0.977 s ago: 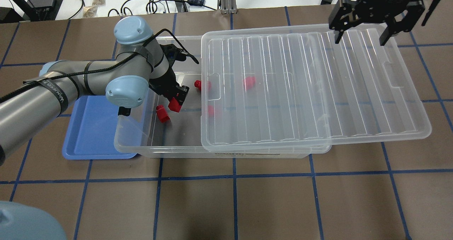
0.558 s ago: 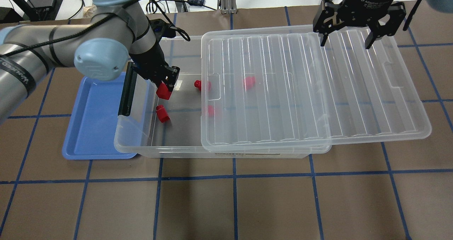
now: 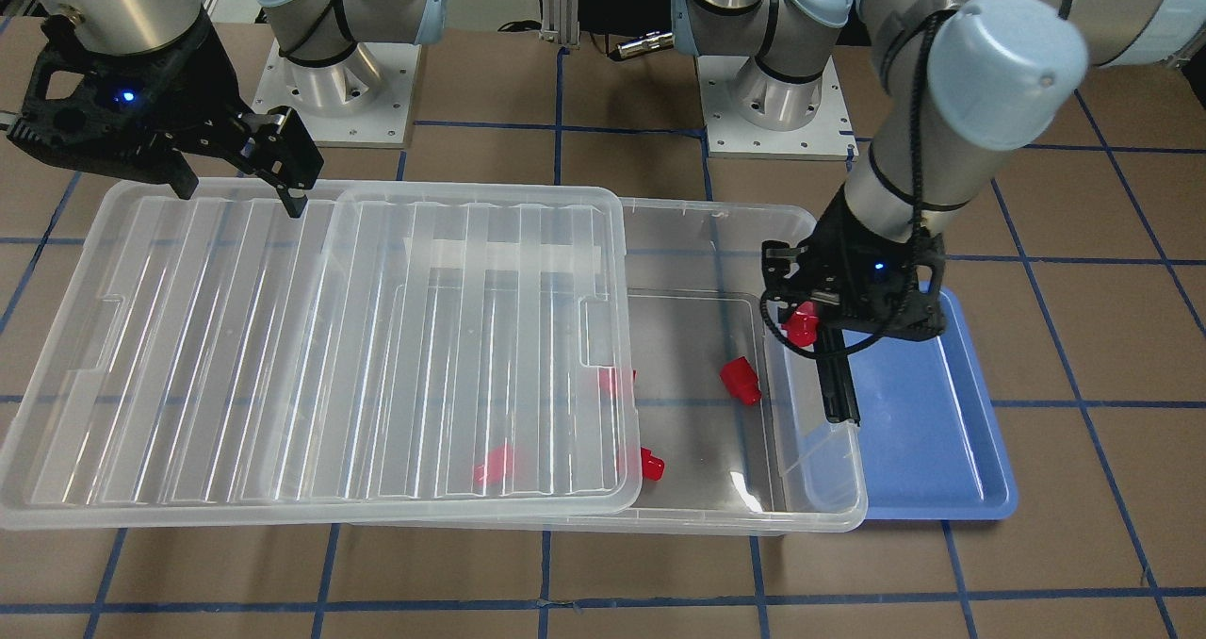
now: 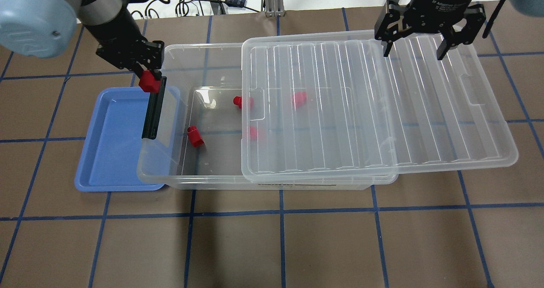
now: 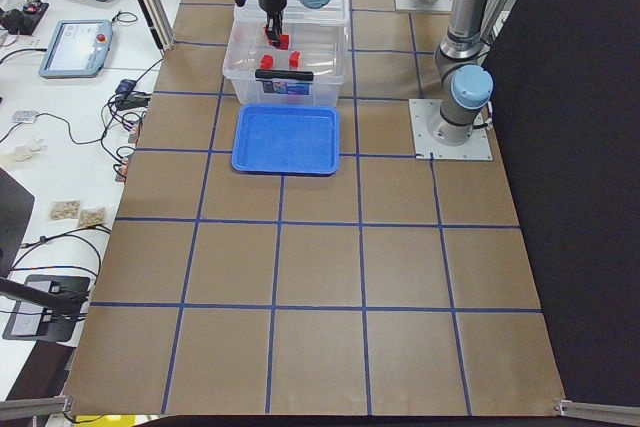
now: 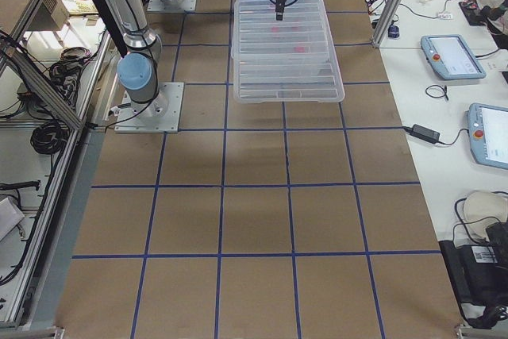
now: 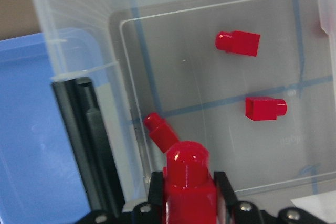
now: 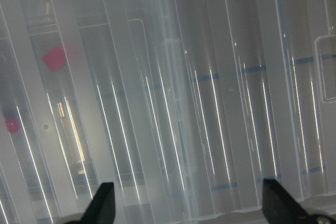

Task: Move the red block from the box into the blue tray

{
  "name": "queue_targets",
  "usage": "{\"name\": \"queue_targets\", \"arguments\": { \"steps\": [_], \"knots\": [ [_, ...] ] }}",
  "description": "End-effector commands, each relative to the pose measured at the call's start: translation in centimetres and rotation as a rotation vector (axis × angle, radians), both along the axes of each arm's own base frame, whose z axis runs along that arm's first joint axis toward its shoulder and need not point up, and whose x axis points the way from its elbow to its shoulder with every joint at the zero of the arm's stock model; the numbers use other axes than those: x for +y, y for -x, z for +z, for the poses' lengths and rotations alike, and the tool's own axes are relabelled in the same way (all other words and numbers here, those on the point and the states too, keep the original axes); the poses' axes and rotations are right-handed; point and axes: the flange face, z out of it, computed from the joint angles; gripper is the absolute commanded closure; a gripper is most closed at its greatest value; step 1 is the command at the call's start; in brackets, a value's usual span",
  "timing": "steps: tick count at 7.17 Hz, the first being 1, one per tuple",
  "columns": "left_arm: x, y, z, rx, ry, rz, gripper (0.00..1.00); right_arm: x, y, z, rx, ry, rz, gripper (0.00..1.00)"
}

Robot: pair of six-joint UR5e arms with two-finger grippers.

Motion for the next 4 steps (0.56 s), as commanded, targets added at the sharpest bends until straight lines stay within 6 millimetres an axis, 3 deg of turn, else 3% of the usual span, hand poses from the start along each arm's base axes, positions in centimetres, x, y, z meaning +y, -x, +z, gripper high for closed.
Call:
{"name": "queue_targets", "arguments": {
  "steps": [1,3,4],
  "knots": [
    [-0.5,-11.0,-2.9,0.017,-0.045,0.157,1.00,0.0,0.0,0.0,0.000,0.000,0.002,0.00],
    [-0.4,-15.5,-7.8,0.040,-0.078,0.100,1.00,0.0,-0.1,0.0,-0.008,-0.001,0.001,0.00],
    [-0.7,-16.0,-11.2,0.041,-0.076,0.109,1.00,0.0,0.0,0.0,-0.003,-0.003,0.001,0.00]
  ]
}}
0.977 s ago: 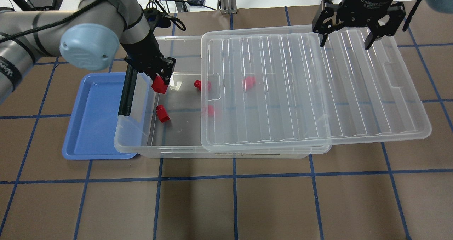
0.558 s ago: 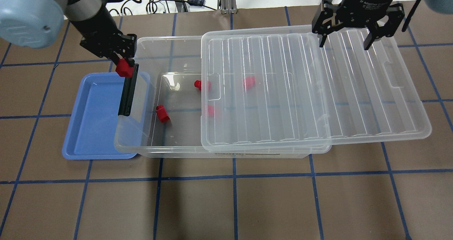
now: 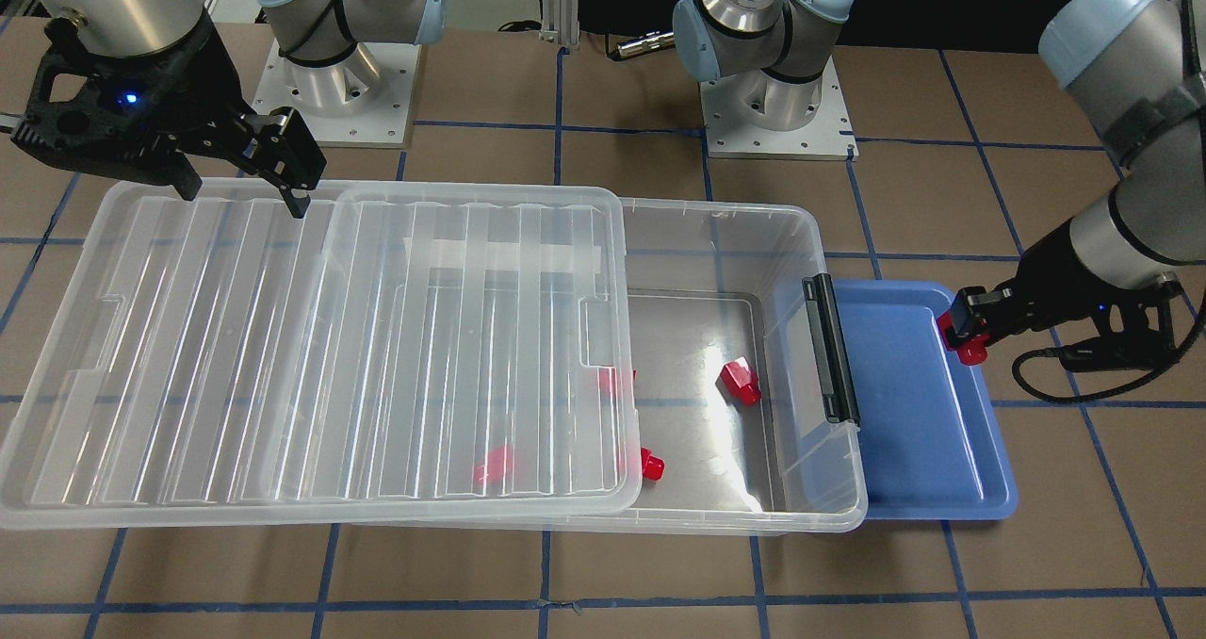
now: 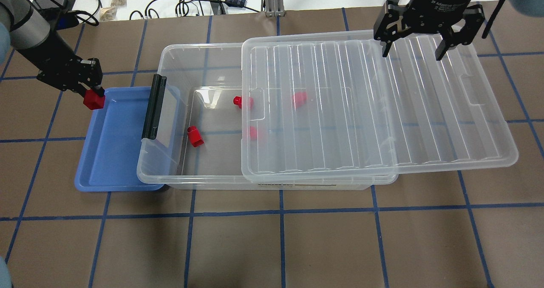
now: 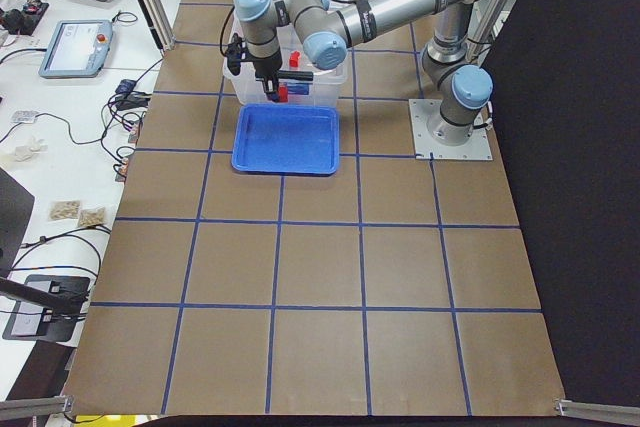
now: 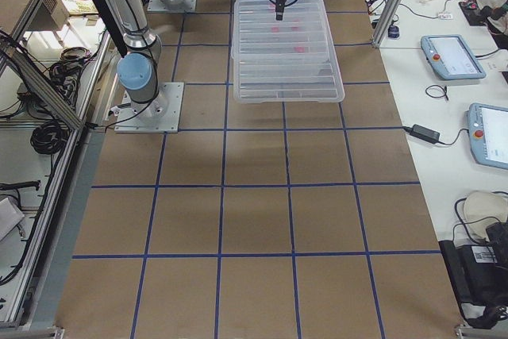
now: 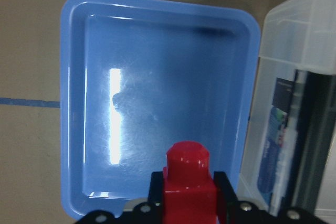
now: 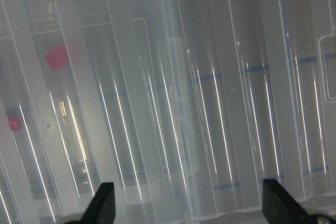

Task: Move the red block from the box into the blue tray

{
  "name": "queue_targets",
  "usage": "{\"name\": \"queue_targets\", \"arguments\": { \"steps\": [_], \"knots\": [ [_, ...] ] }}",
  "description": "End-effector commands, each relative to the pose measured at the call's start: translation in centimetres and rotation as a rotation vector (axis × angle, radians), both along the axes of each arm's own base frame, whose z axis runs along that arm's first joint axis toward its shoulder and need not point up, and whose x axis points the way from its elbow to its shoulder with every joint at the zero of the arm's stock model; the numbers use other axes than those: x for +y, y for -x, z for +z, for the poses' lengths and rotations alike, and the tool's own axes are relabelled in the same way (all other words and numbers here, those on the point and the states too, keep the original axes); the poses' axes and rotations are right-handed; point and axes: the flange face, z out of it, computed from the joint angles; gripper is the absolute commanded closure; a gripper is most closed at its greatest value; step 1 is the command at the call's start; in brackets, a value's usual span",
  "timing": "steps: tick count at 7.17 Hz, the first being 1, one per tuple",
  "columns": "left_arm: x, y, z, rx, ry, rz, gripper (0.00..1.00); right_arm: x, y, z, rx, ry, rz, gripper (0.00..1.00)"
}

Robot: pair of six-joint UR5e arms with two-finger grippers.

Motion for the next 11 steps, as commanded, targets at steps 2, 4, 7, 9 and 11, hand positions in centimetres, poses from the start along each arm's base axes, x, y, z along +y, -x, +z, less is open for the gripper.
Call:
{"name": "queue_targets", "arguments": {
  "steps": [2,4,7,9,11],
  "knots": [
    [-0.7,-1.8,-10.6,0.001,0.005,-0.012,1.00,0.0,0.1,0.0,0.006,-0.001,0.000,0.00],
    [-1.3,-2.1,-14.1,0.018,-0.033,-0.015,1.00,-0.1,0.1,-0.2,0.006,-0.004,0.000,0.00],
    [-1.5,-2.2,-15.6,0.028,-0.052,-0.014,0.01,-0.1,0.0,-0.2,0.003,-0.004,0.001,0.00],
    [-1.7,-2.3,-13.1,0.009,-0.024,-0.014,0.00,-0.2,0.1,-0.2,0.006,-0.005,0.009,0.00],
    [-1.9,-2.5,-4.7,-0.037,-0.014,-0.015,0.00,-0.7,1.9,0.0,0.015,0.001,0.086,0.00]
  ]
}}
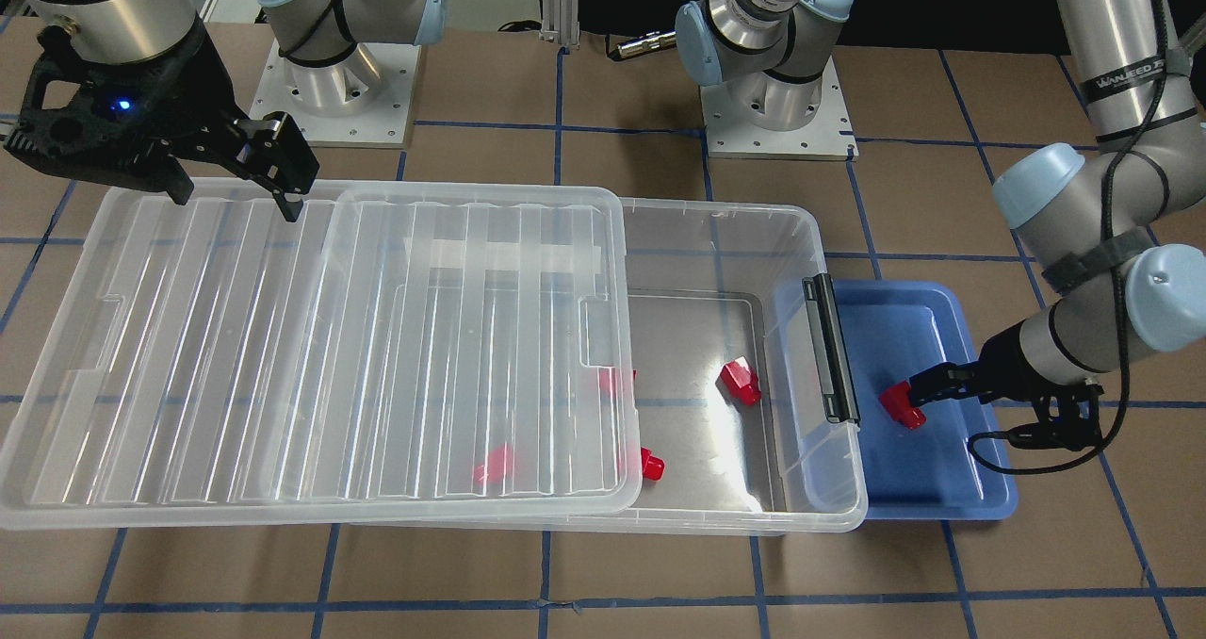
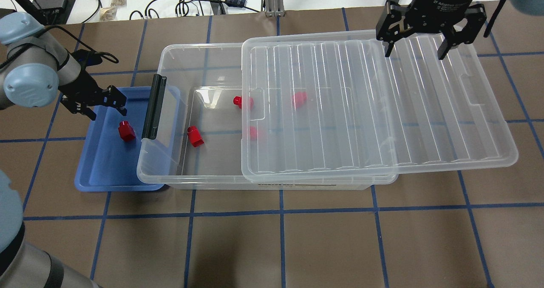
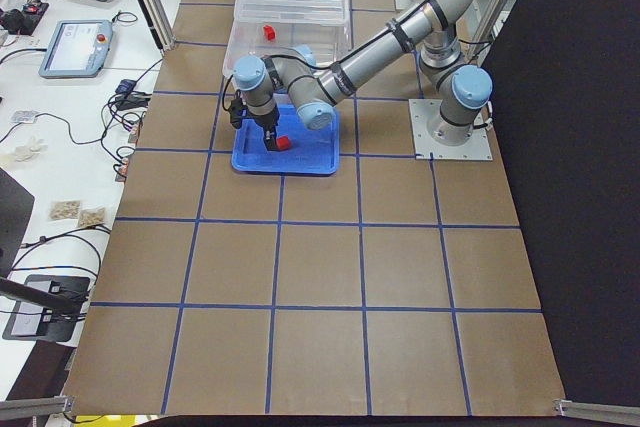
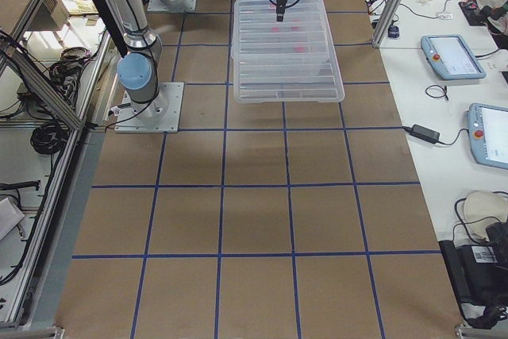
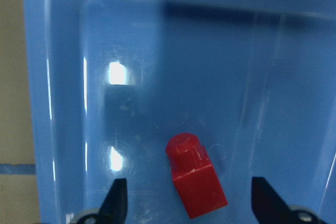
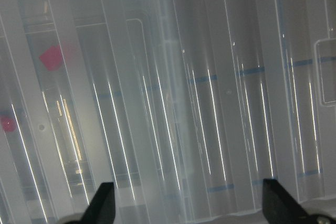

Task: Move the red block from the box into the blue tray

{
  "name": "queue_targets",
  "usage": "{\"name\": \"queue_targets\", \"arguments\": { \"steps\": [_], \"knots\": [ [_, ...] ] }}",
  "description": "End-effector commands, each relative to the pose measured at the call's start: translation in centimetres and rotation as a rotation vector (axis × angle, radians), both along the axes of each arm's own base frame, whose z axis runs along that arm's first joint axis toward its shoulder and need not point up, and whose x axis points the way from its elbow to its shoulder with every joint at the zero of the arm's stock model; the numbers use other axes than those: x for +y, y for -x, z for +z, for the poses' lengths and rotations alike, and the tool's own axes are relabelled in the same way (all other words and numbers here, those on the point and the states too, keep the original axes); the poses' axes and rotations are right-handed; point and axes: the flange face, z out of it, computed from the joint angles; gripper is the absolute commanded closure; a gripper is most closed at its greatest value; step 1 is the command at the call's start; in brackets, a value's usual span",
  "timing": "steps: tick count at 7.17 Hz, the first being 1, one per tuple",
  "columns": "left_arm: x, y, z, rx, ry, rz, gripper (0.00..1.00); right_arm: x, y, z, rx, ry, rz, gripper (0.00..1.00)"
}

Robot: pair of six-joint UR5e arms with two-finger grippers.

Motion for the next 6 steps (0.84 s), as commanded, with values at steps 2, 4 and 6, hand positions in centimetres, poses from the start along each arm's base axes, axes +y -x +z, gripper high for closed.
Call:
{"name": "queue_targets", "arguments": {
  "steps": [2,4,6],
  "knots": [
    [1.5,1.6,14.8,-0.038,-0.003,0.057,0.00,-1.0,6.7,0.1,0.039,-0.017,0.053,0.00],
    [4.8,4.6,20.2,-0.054,0.036,0.030,0.00,-1.4,13.9,-0.2,0.039,-0.032,0.143,0.00],
    [6.3,10.5,21.2,-0.063,0.047,0.016,0.00,-1.5,21.9,-1.8,0.018,-0.064,0.192,0.00]
  ]
}}
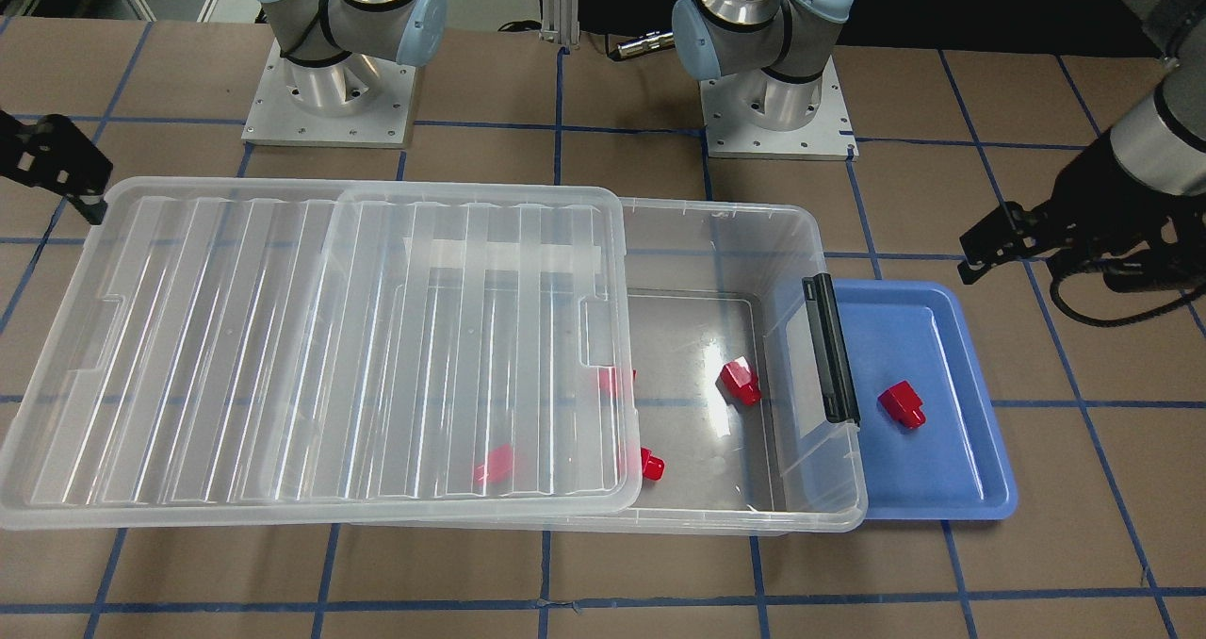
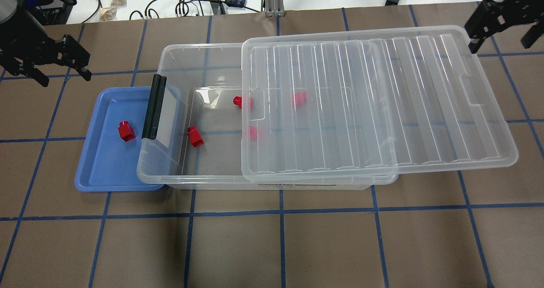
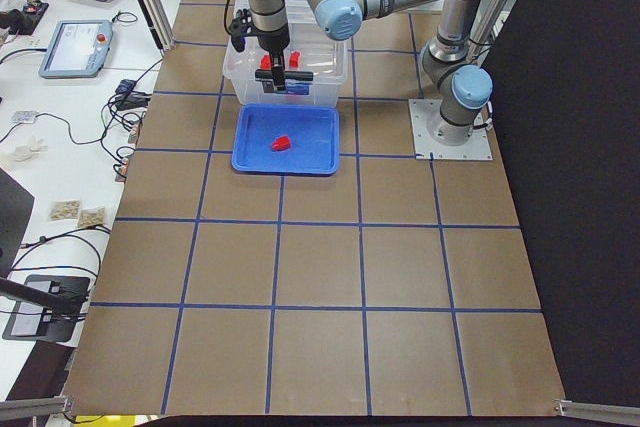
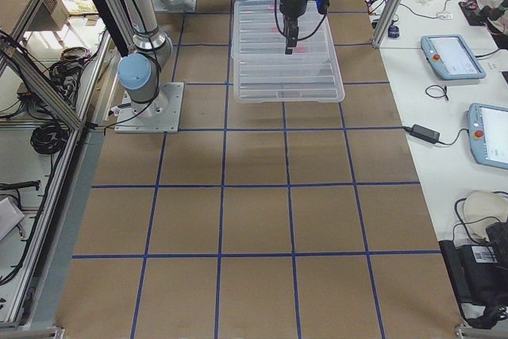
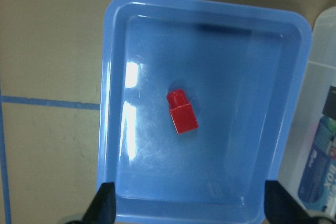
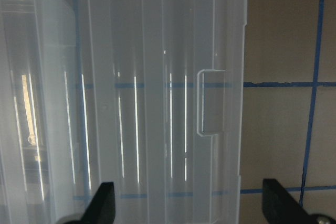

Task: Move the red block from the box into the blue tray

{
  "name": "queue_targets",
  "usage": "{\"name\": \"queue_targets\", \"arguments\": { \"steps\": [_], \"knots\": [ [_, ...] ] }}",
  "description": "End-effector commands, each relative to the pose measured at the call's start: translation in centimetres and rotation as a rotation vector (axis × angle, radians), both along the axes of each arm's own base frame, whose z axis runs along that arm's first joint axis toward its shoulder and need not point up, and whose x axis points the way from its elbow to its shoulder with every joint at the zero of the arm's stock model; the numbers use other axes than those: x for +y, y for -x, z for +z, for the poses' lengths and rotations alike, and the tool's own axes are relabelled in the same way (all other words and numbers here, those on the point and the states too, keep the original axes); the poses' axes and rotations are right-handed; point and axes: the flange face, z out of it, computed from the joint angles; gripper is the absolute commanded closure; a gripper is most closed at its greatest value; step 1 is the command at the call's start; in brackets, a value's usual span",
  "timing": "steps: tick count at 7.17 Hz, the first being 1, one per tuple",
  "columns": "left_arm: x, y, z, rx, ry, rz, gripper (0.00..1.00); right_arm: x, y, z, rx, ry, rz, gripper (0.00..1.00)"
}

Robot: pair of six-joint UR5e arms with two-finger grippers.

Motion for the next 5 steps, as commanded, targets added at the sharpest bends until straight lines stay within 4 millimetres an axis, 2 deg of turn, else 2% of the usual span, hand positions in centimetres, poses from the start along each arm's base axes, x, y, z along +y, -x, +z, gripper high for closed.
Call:
{"name": "queue_targets", "arguments": {
  "steps": [1,2,3,4,5],
  "knots": [
    [2.0,6.3,0.3,0.002,0.000,0.007,0.00,-0.2,8.5,-2.4,-0.024,-0.043,0.063,0.00],
    [3.0,8.7,0.5,-0.001,-0.001,-0.001,0.00,-1.3,11.9,-4.4,-0.022,-0.043,0.064,0.00],
    [4.4,10.7,0.3,-0.009,-0.007,0.012,0.00,-2.5,14.2,-6.7,-0.015,-0.037,0.070,0.00],
    [5.2,11.2,-0.4,-0.001,-0.012,0.018,0.00,-3.1,15.2,-10.9,-0.058,-0.093,0.067,0.00],
    [5.8,12.0,-0.9,-0.004,-0.021,0.030,0.00,-3.3,15.5,-13.3,-0.050,-0.083,0.066,0.00]
  ]
}}
